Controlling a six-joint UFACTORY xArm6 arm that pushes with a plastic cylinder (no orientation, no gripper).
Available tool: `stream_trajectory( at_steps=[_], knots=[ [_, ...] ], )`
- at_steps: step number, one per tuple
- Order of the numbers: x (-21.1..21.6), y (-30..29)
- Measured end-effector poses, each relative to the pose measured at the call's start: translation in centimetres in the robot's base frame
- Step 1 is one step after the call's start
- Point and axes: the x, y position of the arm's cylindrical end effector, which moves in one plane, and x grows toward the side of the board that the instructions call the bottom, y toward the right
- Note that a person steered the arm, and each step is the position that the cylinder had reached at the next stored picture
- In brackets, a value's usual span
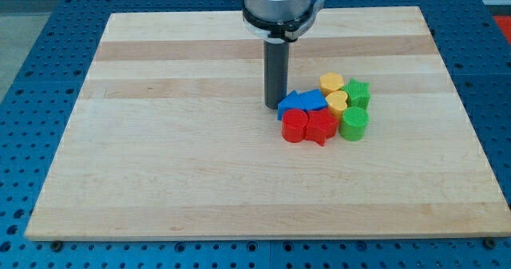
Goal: Place the arm right to the green circle
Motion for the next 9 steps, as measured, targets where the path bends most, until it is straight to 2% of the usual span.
stream_trajectory(
  at_steps=[1,2,3,4,7,9],
  knots=[
    [0.1,-0.1],
    [0.1,-2.5],
    [2.9,-3.9],
    [5.5,-2.2],
    [5.1,-2.2],
    [8.8,0.0]
  ],
)
